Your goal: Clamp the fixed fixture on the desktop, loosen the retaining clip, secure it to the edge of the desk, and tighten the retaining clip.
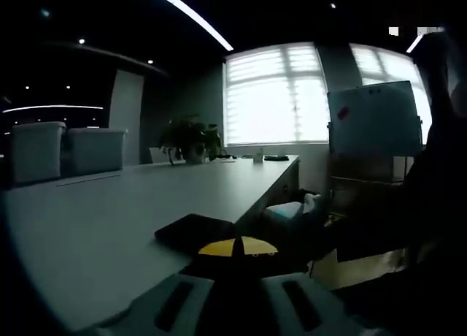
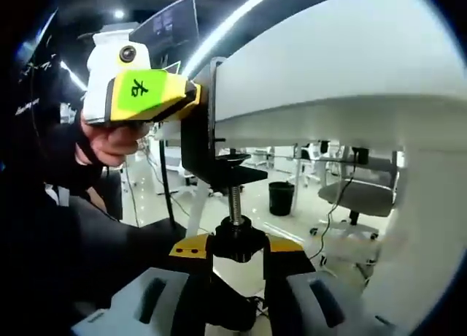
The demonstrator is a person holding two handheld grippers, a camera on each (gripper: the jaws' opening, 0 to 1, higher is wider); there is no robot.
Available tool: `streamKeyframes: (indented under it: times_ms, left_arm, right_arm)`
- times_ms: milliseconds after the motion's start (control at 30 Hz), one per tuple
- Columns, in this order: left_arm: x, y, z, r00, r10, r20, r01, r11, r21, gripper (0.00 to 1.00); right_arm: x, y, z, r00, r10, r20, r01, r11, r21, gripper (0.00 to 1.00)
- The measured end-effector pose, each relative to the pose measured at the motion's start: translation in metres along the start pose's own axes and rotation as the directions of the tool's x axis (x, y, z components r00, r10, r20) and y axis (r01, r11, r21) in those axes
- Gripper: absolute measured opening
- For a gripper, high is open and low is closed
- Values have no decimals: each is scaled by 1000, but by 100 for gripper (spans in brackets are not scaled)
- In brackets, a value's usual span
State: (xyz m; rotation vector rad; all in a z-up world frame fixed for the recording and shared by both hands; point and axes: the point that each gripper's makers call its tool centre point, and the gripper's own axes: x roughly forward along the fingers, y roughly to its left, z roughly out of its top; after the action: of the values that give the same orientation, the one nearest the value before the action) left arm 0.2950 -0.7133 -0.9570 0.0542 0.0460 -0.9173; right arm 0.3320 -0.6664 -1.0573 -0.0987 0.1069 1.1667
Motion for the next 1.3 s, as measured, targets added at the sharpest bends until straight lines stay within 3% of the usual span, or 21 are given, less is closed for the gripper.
streamKeyframes:
  times_ms: [100, 233, 333, 400, 433, 467, 500, 600, 667, 800, 867, 1033, 1300]
  left_arm:
    - [0, 0, 0, 1000, -6, 0, 6, 1000, 0, 1]
    - [0, 0, 0, 1000, 0, -1, 0, 1000, 2, 1]
    - [0, 0, 0, 1000, -1, 1, 1, 1000, 2, 1]
    - [0, -1, 1, 1000, -2, 2, 2, 1000, 0, 1]
    - [0, -1, 2, 1000, -3, 6, 3, 1000, -10, 1]
    - [-1, -1, 2, 1000, -5, 9, 5, 1000, -18, 1]
    - [-1, -2, 3, 1000, -6, 11, 7, 1000, -20, 1]
    - [-1, -2, 4, 1000, -9, 21, 9, 999, -32, 1]
    - [-1, -3, 4, 1000, -13, 21, 13, 999, -30, 1]
    - [-2, -3, 5, 1000, -17, 25, 18, 999, -31, 1]
    - [-2, -4, 6, 999, -19, 28, 20, 999, -32, 1]
    - [-3, -5, 7, 999, -25, 37, 26, 999, -36, 1]
    - [-4, -5, 6, 999, -27, 36, 28, 999, -33, 1]
  right_arm:
    - [-1, -2, -1, 999, -35, 7, 35, 999, 2, 25]
    - [-6, -3, 1, 988, -149, 42, 150, 989, -14, 25]
    - [-11, -3, 1, 964, -258, 62, 257, 966, 25, 27]
    - [-13, -10, 1, 921, -384, 66, 373, 919, 130, 32]
    - [-10, -4, 4, 916, -393, 80, 379, 914, 149, 36]
    - [-9, -5, 4, 896, -437, 75, 425, 895, 136, 41]
    - [-11, -12, 1, 856, -514, 58, 503, 853, 138, 45]
    - [-10, -13, 0, 788, -613, 62, 607, 790, 86, 44]
    - [-3, -7, 0, 783, -619, 54, 615, 785, 78, 44]
    - [-1, -8, 7, 755, -652, 66, 651, 758, 31, 46]
    - [0, -11, 8, 753, -655, 62, 655, 755, 18, 45]
    - [-4, -21, 2, 739, -673, 33, 673, 740, 13, 33]
    - [-6, -21, 4, 745, -665, 50, 667, 745, -23, 27]
